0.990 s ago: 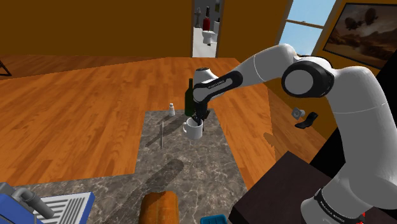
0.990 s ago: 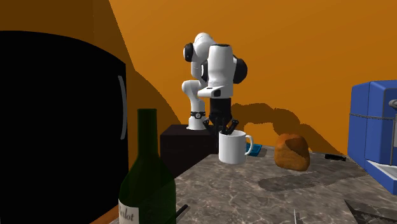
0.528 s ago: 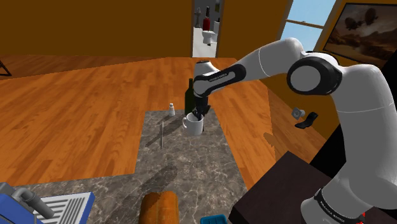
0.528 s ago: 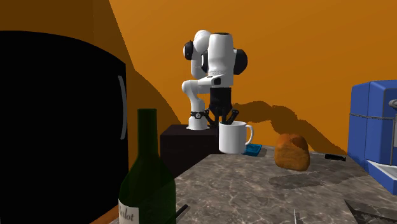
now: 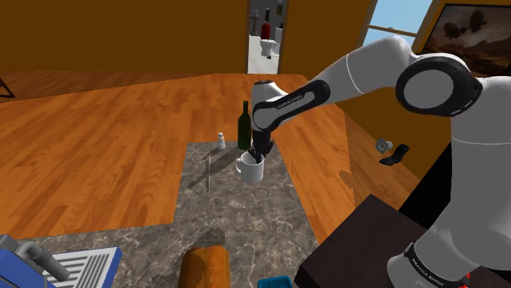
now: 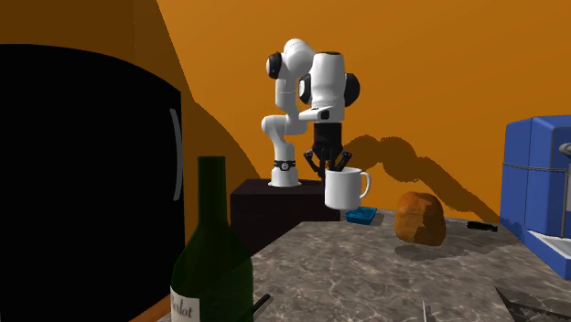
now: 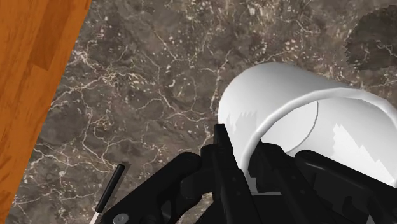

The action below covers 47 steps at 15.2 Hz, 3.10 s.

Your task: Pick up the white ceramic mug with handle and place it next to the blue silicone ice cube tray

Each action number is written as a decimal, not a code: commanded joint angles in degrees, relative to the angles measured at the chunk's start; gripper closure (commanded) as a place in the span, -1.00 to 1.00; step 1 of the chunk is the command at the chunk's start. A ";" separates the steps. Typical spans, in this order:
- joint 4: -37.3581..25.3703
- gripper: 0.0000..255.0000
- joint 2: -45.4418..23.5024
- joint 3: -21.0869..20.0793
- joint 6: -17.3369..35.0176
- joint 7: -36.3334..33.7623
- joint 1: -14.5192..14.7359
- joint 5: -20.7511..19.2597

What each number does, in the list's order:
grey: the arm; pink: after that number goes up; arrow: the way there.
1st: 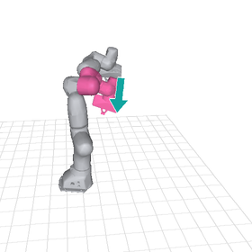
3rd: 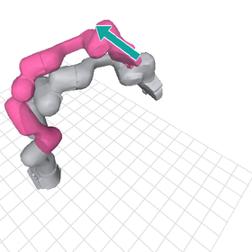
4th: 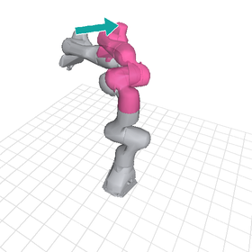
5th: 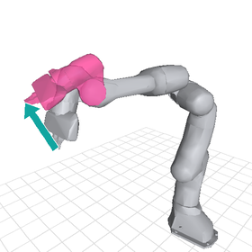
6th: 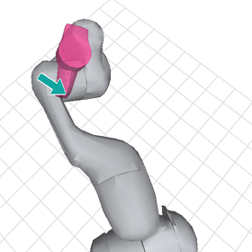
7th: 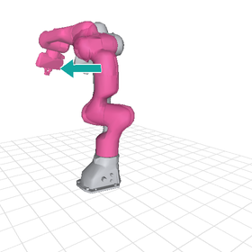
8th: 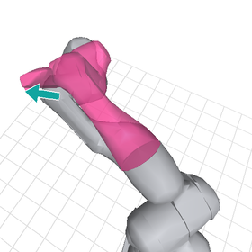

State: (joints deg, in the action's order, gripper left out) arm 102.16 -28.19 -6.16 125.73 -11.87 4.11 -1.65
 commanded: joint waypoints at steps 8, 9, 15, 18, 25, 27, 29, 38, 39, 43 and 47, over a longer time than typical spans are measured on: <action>19.87 1.00 12.86 -3.03 7.26 -6.95 4.24 1.25; 21.72 1.00 14.10 -3.48 7.91 -7.82 4.79 1.46; 31.50 1.00 20.90 -6.65 11.18 -13.40 8.34 3.21; 35.69 1.00 24.00 -8.63 12.49 -16.50 10.40 4.47; 36.40 1.00 19.15 -8.28 17.92 -17.49 10.64 2.81; 36.48 1.00 17.67 -8.09 19.44 -17.82 10.76 2.27; 36.51 1.00 16.16 -7.88 20.94 -18.17 10.90 1.69; 35.95 1.00 9.03 -6.38 27.37 -19.85 11.94 -1.05; 35.82 1.00 8.20 -6.16 28.05 -20.03 12.10 -1.34; 35.16 1.00 4.88 -5.23 30.70 -20.73 12.79 -2.48; 34.30 1.00 1.49 -4.23 33.21 -21.34 13.56 -3.48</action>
State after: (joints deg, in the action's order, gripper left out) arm 136.81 -25.73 -10.67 158.26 -32.92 17.35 -4.86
